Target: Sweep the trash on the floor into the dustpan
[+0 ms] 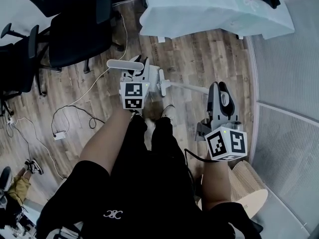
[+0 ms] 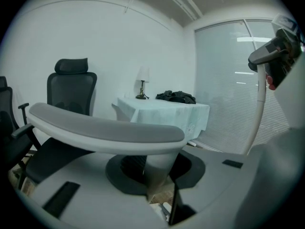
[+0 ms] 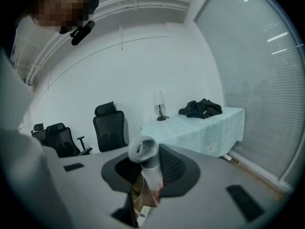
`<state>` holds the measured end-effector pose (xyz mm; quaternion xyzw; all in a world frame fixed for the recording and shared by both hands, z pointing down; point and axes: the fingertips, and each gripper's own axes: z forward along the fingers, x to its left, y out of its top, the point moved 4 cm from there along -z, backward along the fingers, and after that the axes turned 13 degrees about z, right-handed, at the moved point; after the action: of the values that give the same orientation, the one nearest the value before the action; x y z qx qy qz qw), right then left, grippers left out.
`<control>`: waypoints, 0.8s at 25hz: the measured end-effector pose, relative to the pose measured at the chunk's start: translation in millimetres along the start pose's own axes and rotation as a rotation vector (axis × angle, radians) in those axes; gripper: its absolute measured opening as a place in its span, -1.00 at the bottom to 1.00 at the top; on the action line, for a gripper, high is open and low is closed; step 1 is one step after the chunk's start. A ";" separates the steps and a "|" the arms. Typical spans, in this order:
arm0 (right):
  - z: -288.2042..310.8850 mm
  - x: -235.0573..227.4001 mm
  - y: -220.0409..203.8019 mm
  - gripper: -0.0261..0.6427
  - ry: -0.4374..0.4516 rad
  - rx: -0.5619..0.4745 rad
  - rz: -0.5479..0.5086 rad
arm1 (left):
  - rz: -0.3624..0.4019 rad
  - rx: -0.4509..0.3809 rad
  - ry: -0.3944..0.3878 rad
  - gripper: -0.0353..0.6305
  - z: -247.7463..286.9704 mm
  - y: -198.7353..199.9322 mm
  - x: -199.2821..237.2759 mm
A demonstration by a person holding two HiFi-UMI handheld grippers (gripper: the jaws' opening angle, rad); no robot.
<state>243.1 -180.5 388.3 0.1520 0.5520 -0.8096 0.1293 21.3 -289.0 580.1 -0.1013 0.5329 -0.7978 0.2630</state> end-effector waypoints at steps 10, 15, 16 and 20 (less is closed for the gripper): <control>-52.0 -61.7 11.2 -0.65 -0.151 -0.055 -0.045 | -0.002 0.009 -0.006 -0.64 1.0 2.1 -4.9; -54.7 -62.5 -2.7 -0.65 -0.161 -0.026 -0.106 | 0.000 0.007 -0.008 -0.64 -1.6 2.4 -7.9; -51.6 -61.0 -9.5 -0.65 -0.158 -0.008 -0.122 | 0.000 0.007 -0.008 -0.64 -2.4 2.4 -9.1; -31.9 -45.0 -38.1 -0.65 -0.133 0.061 -0.164 | -0.001 0.002 -0.013 -0.64 -1.9 3.4 -11.0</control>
<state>273.5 -135.2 427.4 0.0559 0.5279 -0.8422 0.0945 30.7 -282.6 577.5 -0.1064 0.5305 -0.7977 0.2663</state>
